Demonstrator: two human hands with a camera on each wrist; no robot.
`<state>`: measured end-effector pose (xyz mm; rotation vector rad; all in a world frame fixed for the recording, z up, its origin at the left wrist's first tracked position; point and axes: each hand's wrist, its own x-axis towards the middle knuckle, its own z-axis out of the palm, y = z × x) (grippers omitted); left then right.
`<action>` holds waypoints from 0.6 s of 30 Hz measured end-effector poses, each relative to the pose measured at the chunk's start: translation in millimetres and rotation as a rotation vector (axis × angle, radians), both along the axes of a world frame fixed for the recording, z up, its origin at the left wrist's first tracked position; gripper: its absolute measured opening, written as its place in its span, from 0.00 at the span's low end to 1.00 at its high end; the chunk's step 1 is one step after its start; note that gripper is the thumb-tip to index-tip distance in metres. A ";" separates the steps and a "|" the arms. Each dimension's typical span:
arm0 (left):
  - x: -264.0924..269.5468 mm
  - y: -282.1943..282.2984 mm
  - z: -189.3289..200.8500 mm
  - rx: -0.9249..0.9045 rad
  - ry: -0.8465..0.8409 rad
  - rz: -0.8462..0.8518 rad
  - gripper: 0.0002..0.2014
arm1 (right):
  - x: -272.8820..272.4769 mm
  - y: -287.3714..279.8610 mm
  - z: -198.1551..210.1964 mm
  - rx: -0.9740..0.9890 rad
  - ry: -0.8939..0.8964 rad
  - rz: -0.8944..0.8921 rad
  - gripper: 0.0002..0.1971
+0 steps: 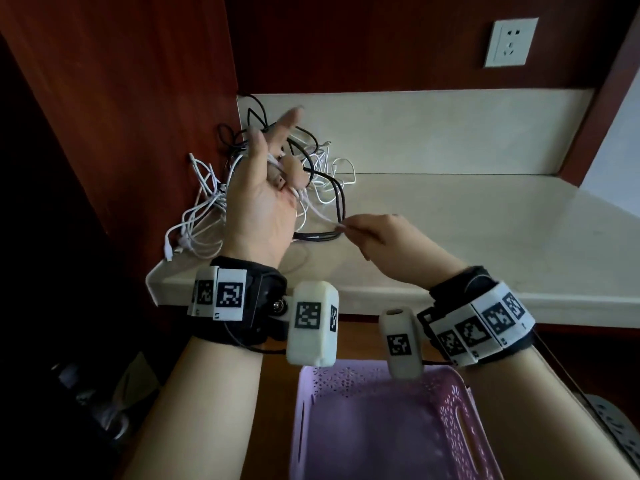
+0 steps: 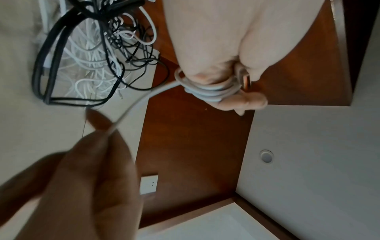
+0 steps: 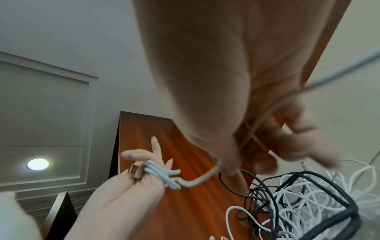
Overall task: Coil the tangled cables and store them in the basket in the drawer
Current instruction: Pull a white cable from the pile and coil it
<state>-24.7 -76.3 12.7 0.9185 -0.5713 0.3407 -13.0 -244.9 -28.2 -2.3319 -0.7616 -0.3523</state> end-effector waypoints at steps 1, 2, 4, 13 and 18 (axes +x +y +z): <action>0.3 0.7 0.2 -0.001 -0.008 0.044 0.23 | -1.0 -2.0 0.6 -0.025 0.052 0.007 0.11; 2.0 1.9 0.0 0.001 -0.009 0.082 0.22 | -1.4 -3.2 1.2 -0.042 0.107 0.016 0.12; 6.8 4.4 -2.8 0.047 0.028 0.172 0.21 | -3.2 -4.5 3.6 -0.021 0.197 0.028 0.11; 29.5 12.7 -21.5 0.642 0.074 0.557 0.17 | -16.6 -17.0 27.4 0.076 -0.002 0.018 0.04; 12.0 -9.3 -17.5 0.905 0.128 0.288 0.03 | -14.0 -22.9 33.4 0.142 -0.423 -0.128 0.07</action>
